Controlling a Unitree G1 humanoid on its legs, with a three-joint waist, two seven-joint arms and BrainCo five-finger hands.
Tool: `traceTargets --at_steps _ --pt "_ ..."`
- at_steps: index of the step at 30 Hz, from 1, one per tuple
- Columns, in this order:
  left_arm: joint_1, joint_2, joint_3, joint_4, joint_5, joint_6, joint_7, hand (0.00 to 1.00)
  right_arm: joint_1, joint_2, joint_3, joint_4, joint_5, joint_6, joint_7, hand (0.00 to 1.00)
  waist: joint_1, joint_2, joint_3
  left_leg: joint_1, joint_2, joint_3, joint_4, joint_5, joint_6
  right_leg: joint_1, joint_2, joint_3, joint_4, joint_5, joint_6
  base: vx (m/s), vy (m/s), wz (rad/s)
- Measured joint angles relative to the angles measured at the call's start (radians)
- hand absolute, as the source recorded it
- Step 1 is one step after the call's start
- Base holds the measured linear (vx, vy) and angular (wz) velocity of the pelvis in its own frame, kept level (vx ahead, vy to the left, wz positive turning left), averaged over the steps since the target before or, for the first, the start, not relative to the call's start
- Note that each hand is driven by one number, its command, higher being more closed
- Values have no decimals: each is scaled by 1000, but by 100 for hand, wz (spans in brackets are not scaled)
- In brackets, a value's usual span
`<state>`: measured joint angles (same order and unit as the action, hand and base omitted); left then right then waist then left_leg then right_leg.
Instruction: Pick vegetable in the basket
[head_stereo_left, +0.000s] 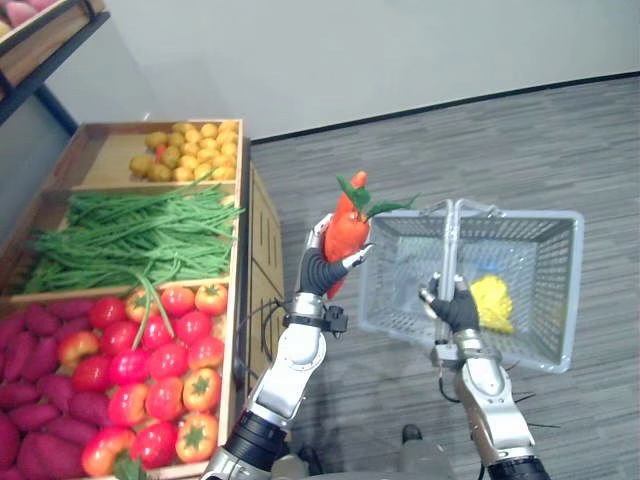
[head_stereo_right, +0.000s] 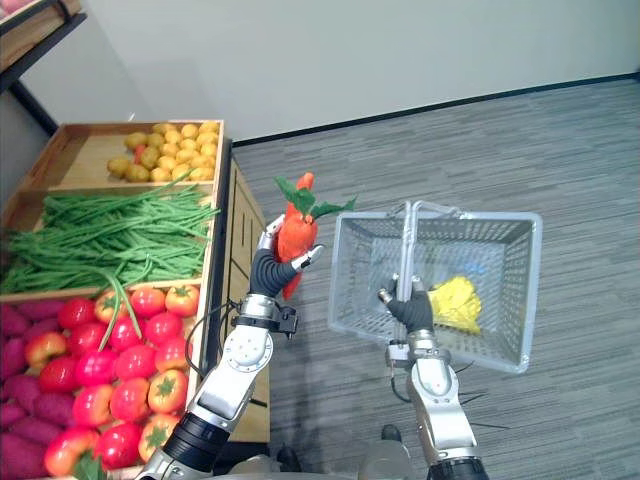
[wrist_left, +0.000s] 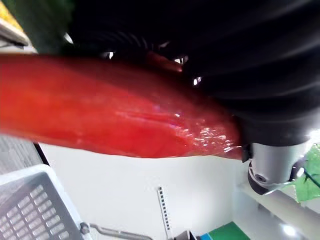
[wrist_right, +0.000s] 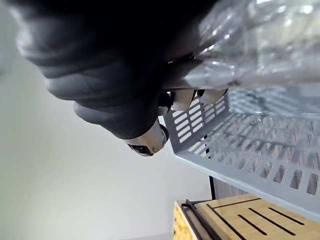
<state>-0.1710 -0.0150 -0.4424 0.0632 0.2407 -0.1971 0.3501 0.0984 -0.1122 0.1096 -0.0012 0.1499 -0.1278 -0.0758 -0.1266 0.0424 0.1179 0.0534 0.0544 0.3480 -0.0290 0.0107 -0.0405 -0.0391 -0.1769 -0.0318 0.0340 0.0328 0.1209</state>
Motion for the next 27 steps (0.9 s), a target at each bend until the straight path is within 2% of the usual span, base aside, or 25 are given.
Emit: traceTargets --at_steps 5,11,15,16,19,24,27 --pt "-1 10 -15 42 -6 15 -14 100 3 3 39 0 20 1 43 100 -25 0 -1 32 2 27 -53 8 -12 1 19 25 -24 6 -1 63 -17 -19" --pt "0 22 -28 185 1 40 -66 100 5 7 117 -1 77 1 82 100 -24 -4 -2 48 4 37 -63 8 -13 15 27 39 -46 13 -7 47 -14 -7" --pt "32 29 -23 244 7 33 -69 100 10 15 175 -7 123 8 95 100 -21 -26 -14 45 9 36 -64 4 -15 17 31 44 -60 13 -7 -8 -9 -1" --pt "35 29 -18 256 6 32 -69 0 10 15 181 -7 141 17 95 100 -22 -31 -17 45 13 36 -64 2 -17 17 33 45 -60 12 -7 -48 -44 -3" --pt "33 26 5 337 -16 42 -66 0 12 10 211 -7 191 26 98 100 -26 -40 -22 46 15 36 -65 2 -17 16 36 49 -60 12 -8 -55 -33 -4" --pt "37 27 -1 469 -33 107 -68 0 12 6 309 -83 250 26 112 100 -26 -40 -22 47 16 36 -65 2 -17 13 38 55 -60 13 -9 -27 -14 -2" --pt "35 26 -20 469 -33 109 -70 0 3 7 334 -112 262 17 147 100 -25 -47 -27 45 15 34 -65 2 -17 13 36 53 -60 13 -8 0 0 0"
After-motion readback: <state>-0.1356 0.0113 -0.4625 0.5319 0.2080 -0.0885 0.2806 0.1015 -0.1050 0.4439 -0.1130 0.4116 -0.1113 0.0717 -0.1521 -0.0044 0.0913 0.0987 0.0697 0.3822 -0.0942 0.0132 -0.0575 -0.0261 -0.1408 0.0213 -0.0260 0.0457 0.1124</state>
